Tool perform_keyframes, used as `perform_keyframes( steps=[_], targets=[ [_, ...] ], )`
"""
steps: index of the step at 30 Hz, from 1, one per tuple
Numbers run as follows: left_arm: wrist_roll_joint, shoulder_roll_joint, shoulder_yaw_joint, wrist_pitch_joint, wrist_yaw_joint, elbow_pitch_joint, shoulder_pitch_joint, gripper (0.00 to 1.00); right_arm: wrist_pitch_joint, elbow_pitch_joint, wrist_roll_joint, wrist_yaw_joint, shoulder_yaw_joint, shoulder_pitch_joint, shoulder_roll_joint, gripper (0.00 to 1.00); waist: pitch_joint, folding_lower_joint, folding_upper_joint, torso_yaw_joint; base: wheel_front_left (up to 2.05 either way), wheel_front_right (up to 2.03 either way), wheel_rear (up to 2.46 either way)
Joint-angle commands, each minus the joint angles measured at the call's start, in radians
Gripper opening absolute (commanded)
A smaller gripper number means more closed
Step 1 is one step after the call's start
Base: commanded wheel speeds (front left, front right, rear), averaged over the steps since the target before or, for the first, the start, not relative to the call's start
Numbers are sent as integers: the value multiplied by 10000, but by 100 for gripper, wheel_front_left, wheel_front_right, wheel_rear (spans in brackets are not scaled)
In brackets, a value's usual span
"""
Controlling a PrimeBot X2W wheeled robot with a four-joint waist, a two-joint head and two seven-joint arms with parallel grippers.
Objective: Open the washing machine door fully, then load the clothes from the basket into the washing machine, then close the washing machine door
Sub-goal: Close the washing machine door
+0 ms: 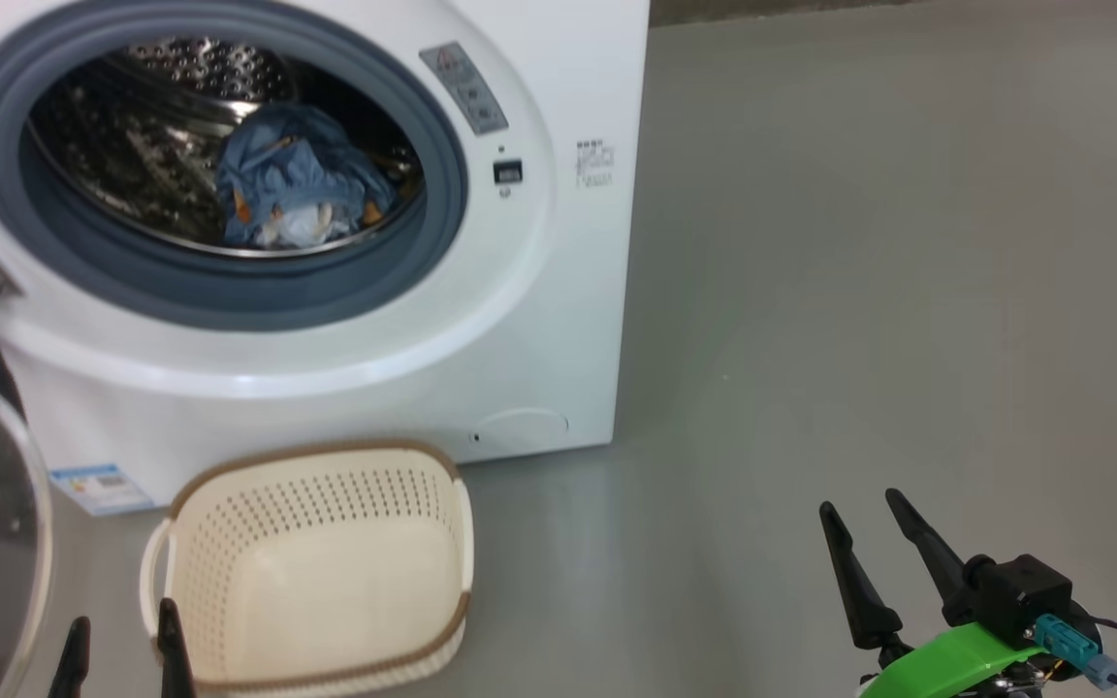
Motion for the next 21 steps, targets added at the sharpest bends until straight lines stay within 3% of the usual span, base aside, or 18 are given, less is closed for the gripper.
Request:
perform_keyframes(
  steps=[1,10,21],
  targets=[
    [5,43,353,-63,18,-181,-441,100,-48,-229,-39,16,182,-149,-71,100,24,0,-1,10,-213,213,0],
    [45,43,398,-63,88,-218,-566,100,-48,-230,-31,16,137,-190,-65,100,75,0,-1,50,-155,155,0],
    [60,43,315,-63,12,-322,-505,100,-48,-213,-40,16,171,-191,-84,100,-12,0,-1,57,-32,32,0]
  ],
)
